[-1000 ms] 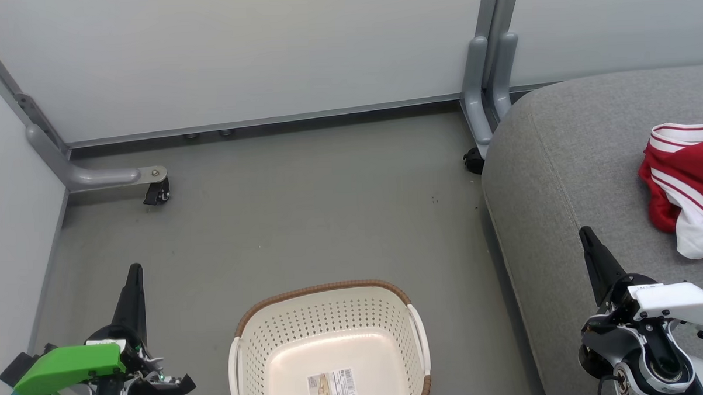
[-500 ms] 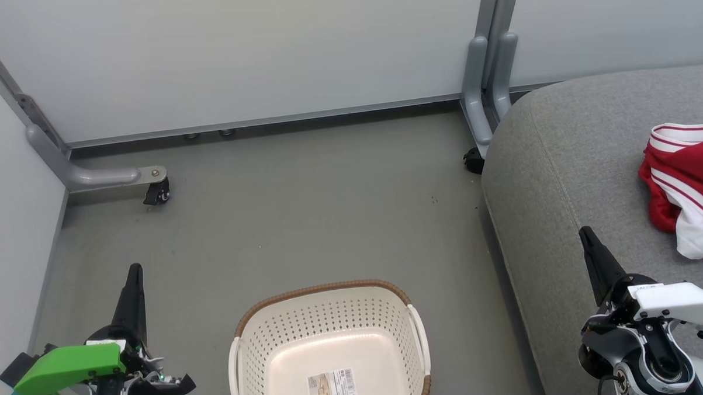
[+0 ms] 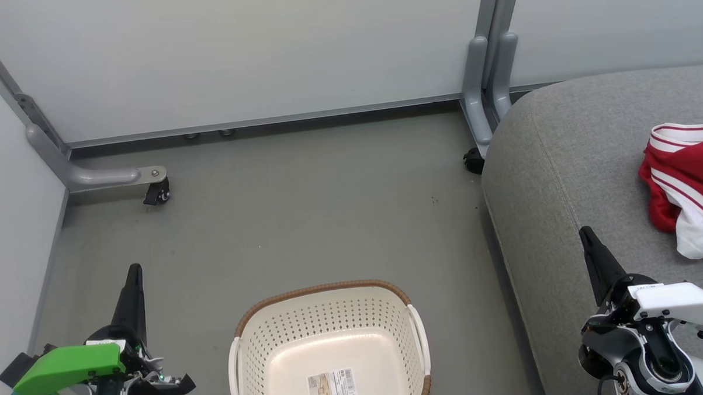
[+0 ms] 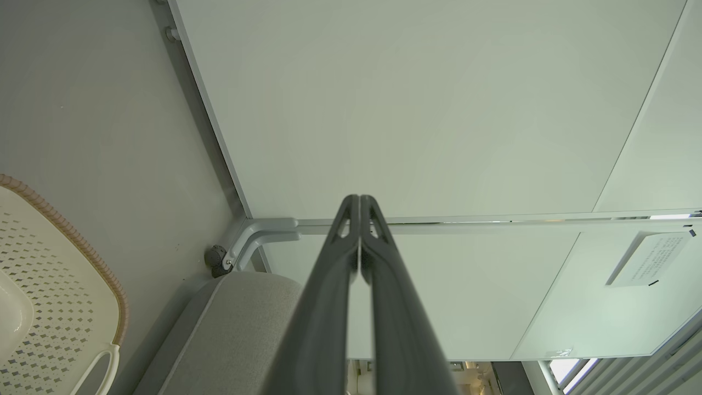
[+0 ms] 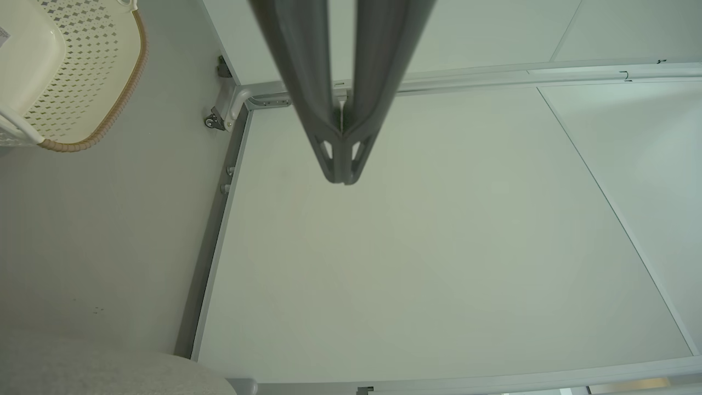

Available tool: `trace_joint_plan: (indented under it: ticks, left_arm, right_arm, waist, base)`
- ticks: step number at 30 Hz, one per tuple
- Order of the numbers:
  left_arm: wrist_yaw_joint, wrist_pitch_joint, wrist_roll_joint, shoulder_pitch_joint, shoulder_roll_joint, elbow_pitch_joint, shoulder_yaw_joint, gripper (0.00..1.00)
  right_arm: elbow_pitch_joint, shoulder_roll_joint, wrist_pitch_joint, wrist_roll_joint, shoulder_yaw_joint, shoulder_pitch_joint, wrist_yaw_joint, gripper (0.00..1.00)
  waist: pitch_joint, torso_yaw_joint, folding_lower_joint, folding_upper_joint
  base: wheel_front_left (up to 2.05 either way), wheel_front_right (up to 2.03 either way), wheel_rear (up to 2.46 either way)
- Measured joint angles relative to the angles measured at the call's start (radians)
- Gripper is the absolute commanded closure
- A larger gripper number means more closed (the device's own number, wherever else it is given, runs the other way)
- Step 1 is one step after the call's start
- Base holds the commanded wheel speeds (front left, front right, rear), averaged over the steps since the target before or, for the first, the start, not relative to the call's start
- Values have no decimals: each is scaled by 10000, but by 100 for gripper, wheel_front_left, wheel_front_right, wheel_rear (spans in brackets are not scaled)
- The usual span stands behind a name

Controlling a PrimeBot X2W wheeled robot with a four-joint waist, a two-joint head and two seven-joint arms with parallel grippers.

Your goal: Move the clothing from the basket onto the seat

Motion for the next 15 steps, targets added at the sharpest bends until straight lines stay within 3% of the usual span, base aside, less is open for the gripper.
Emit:
trace_joint_plan:
  ticks: [15]
  left_arm:
    - [0,31,40,-3,-10,2,19,100]
  right_arm:
    - [0,2,2,-2,-2,-1,0,100]
  waist:
    - [0,0,0,0]
  base:
    - [0,0,0]
